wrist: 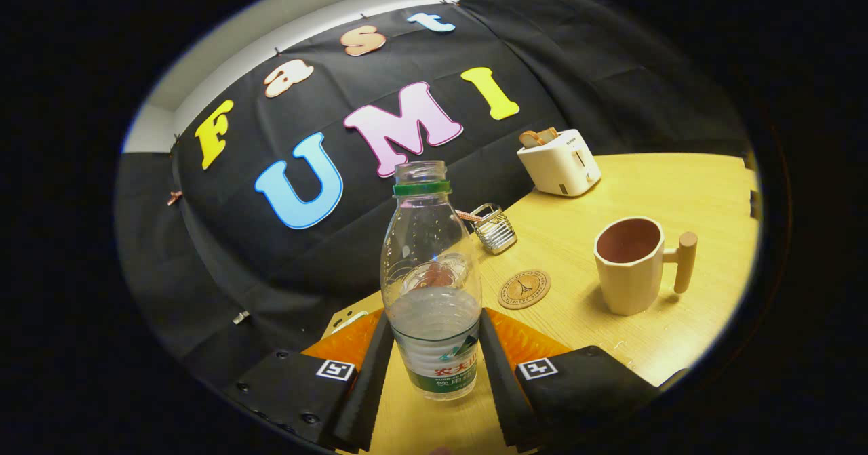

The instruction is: Take the bottle from table, then pour the juice into the cup, finally place the bottle on the coaster

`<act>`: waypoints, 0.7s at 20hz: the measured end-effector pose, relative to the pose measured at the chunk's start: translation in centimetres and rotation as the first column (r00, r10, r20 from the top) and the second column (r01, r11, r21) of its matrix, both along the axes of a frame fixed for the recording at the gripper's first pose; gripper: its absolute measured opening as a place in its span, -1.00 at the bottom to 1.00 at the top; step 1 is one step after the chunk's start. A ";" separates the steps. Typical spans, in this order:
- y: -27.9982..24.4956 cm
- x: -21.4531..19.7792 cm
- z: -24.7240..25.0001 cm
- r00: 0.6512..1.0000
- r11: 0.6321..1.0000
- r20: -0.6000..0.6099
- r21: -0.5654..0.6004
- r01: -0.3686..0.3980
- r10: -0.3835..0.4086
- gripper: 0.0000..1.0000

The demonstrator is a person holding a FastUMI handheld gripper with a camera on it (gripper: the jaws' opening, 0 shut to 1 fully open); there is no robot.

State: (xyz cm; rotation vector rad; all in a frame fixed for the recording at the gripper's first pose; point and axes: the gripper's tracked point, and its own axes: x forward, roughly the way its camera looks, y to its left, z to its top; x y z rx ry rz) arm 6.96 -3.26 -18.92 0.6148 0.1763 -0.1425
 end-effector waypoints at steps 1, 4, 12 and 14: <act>-0.1 0.1 0.0 1.000 0.999 -0.002 0.047 0.000 0.000 0.44; -0.4 0.5 0.2 1.000 0.985 -0.002 0.170 0.022 -0.022 0.44; -0.3 1.0 -0.4 0.999 0.897 -0.026 0.439 0.050 -0.042 0.44; -1.3 1.1 -0.8 0.997 0.866 -0.029 0.494 0.072 -0.067 0.44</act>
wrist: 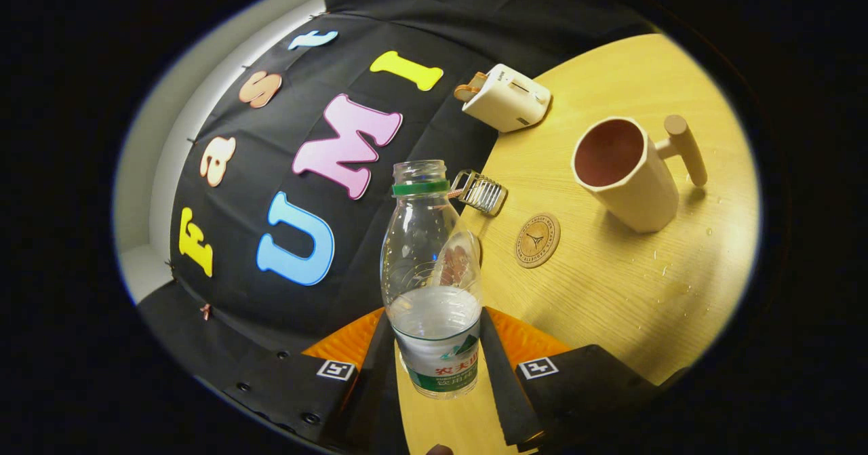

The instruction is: Take the bottle from table, then pour the juice into the cup, finally place the bottle on the coaster

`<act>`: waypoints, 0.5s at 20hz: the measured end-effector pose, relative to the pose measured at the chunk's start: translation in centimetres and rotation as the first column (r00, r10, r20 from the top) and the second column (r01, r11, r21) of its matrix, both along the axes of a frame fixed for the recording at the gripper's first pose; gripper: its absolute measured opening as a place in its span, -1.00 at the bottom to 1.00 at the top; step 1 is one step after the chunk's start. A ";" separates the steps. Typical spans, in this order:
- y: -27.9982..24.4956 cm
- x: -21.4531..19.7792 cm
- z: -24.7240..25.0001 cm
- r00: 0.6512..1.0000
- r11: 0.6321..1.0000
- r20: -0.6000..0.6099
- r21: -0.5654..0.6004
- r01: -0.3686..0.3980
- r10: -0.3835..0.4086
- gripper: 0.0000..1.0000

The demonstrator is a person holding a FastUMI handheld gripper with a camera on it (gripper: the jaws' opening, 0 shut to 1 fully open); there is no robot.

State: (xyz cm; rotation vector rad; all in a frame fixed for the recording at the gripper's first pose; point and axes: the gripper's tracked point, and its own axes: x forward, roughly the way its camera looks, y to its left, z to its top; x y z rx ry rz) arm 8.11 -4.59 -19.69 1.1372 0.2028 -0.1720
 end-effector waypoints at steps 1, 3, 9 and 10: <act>-0.4 -0.1 -0.2 1.000 0.999 -0.002 0.029 0.015 -0.014 0.44; -1.2 -0.2 -0.5 0.999 0.997 -0.006 0.074 0.034 -0.034 0.44; -2.7 -0.2 -1.2 0.998 0.978 -0.026 0.200 0.056 -0.052 0.43; -2.9 -0.1 -1.3 0.998 0.974 -0.030 0.218 0.057 -0.051 0.44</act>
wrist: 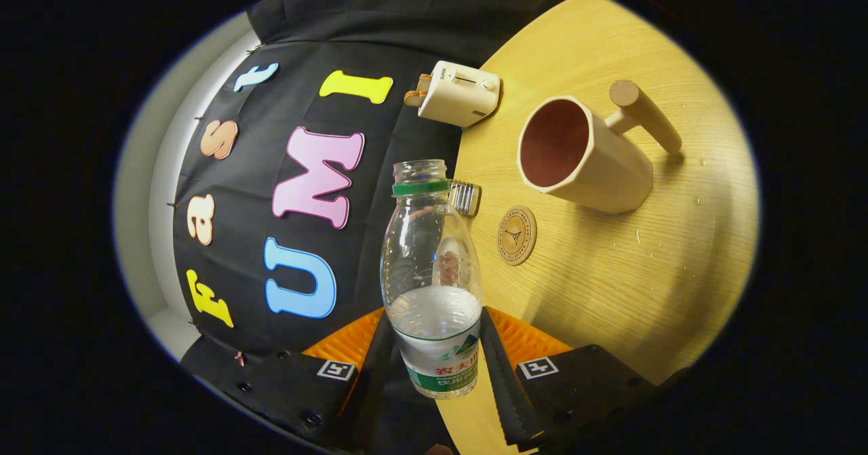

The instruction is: Take the bottle from table, then pour the juice into the cup, finally place the bottle on the coaster

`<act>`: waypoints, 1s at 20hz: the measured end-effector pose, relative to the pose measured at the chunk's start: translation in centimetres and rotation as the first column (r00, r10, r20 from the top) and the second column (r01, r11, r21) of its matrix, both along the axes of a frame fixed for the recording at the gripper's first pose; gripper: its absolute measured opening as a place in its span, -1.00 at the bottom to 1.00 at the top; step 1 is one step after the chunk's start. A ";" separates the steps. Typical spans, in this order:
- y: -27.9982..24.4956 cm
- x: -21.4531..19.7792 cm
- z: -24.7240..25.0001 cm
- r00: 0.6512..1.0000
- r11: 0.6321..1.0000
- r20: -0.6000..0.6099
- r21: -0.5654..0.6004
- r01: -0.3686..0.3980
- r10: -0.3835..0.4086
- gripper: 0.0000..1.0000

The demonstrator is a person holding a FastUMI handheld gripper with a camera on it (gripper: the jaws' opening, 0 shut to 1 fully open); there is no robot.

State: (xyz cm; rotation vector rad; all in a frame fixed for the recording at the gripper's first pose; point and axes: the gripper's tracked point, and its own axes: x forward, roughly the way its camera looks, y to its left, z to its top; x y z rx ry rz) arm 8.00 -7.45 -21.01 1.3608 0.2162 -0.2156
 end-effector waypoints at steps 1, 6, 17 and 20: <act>-0.1 0.0 0.0 1.000 1.000 0.000 0.020 0.002 -0.002 0.44; 0.0 0.4 -0.1 1.000 0.996 -0.007 0.090 -0.005 0.006 0.44; -1.2 0.1 0.1 0.998 0.967 -0.001 0.247 0.067 -0.069 0.44; -1.2 -0.1 0.0 0.998 0.962 -0.004 0.267 0.063 -0.065 0.44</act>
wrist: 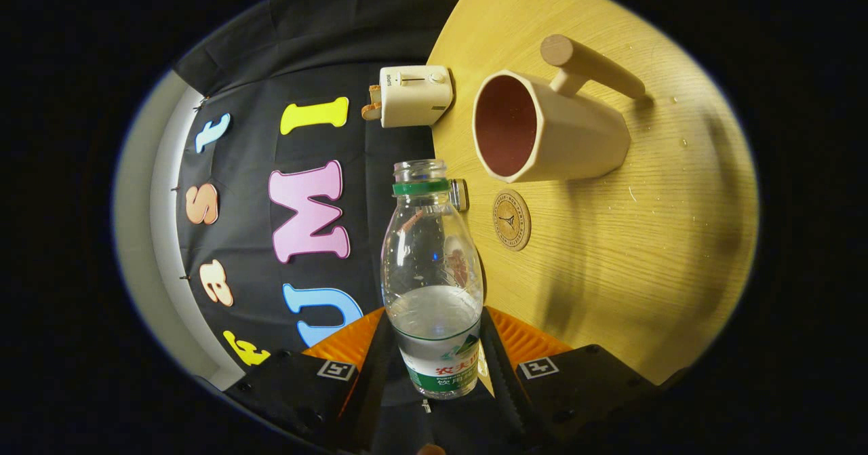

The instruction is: Take the bottle from table, then pour the juice into the cup, finally place the bottle on the coaster

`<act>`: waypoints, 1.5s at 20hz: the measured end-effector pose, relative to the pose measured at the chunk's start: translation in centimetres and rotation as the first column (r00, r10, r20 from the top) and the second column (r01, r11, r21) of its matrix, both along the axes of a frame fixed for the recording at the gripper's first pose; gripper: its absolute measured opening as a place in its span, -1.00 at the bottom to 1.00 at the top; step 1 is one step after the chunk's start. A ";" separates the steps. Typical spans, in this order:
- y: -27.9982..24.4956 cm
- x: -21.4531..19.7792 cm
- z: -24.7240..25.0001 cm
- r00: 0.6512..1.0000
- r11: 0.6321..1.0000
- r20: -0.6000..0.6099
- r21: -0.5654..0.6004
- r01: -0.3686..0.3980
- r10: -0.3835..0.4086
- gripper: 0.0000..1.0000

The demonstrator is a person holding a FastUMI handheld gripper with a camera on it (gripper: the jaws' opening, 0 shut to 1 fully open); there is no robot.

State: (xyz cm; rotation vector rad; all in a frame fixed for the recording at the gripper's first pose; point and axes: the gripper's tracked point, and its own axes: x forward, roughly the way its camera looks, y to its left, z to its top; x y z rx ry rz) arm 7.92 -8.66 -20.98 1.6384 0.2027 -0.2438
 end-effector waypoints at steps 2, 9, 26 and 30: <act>0.0 0.0 0.0 1.000 1.000 -0.002 0.021 0.001 -0.001 0.44; -0.3 -0.1 -0.1 0.999 0.994 -0.009 0.099 0.042 -0.041 0.44; -0.4 0.0 1.5 0.998 0.980 -0.005 0.189 0.061 -0.061 0.44; -0.3 0.1 1.6 0.998 0.976 -0.002 0.208 0.065 -0.066 0.44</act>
